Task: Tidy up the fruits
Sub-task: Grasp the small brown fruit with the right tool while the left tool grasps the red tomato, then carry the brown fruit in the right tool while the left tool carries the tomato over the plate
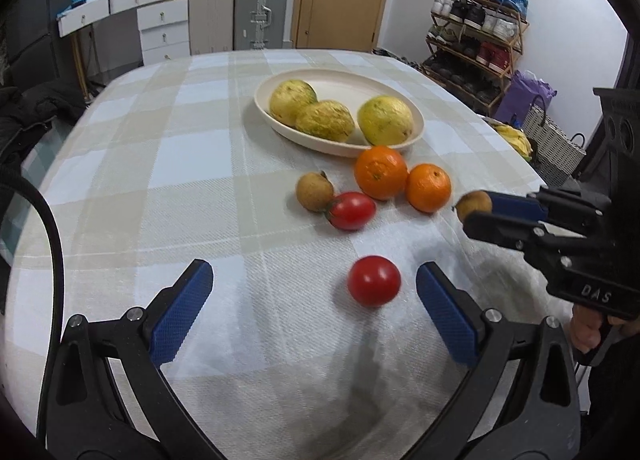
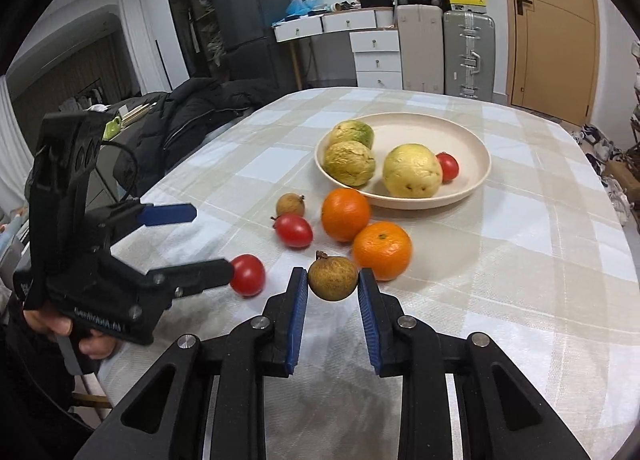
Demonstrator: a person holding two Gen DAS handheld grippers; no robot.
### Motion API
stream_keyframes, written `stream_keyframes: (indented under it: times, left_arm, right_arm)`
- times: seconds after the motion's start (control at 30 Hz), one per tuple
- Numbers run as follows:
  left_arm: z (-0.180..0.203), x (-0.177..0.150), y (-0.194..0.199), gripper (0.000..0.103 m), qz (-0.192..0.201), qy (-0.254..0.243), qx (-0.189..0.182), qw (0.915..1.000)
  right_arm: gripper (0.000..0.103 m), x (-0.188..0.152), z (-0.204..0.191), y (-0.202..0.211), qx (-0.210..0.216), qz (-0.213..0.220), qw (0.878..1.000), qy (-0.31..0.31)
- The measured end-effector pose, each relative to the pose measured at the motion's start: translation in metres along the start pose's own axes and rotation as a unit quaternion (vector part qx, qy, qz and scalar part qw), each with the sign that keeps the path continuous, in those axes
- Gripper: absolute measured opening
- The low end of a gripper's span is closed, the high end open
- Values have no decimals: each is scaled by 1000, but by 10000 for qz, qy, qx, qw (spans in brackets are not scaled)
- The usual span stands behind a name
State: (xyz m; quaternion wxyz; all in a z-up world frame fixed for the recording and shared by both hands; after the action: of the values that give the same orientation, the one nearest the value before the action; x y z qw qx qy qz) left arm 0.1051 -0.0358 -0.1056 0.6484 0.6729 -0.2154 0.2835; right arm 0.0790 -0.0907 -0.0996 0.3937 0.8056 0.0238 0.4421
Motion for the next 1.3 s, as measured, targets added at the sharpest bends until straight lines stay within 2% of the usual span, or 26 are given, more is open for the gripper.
stream_keyframes:
  times: [0.1, 0.27, 0.33, 0.6, 0.67, 0.77, 1.0, 1.3]
  left_arm:
    - [12, -4, -4, 95, -78, -102, -101, 9999]
    - [30, -9, -9, 72, -192, -407, -194, 9988]
    - [36, -11, -10, 68, -237, -468, -256, 9983]
    - [38, -10, -14, 47, -318, -431, -449, 9976]
    - [40, -10, -13, 36, -312, -461, -489, 9972]
    - [41, -11, -13, 28, -319, -483, -521, 9970]
    - [39, -11, -11, 28, -276, -434, -586, 9970]
    - [28, 2, -2, 28, -5, -214, -561, 9982]
  right_arm:
    - [27, 0, 4, 1, -29, -9, 10000, -42]
    - [27, -3, 9, 4, -71, 18, 9999, -93]
    - [27, -3, 11, 5, -82, 25, 9999, -105]
    - [27, -1, 13, 9, -105, 61, 9999, -119]
    - [27, -1, 13, 9, -116, 55, 9999, -115]
    - [27, -1, 13, 9, -116, 39, 9999, -108]
    - [27, 0, 12, 10, -109, 75, 9999, -65]
    - [27, 5, 16, 16, -148, 250, 9995, -104]
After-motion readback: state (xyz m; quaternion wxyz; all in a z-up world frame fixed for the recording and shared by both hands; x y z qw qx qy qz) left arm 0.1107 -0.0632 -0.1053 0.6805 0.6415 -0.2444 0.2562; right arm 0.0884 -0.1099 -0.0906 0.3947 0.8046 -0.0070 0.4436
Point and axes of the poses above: each gripper's, at about its wrist camera, not at the fingertips, and y roughly against the way its jaws point, z to its right, x to its top, the point moved 9 cm from there along -y, roughly the way its jaws point, and after that the axes turned 11 degrees about x, right-handed, at the moved point
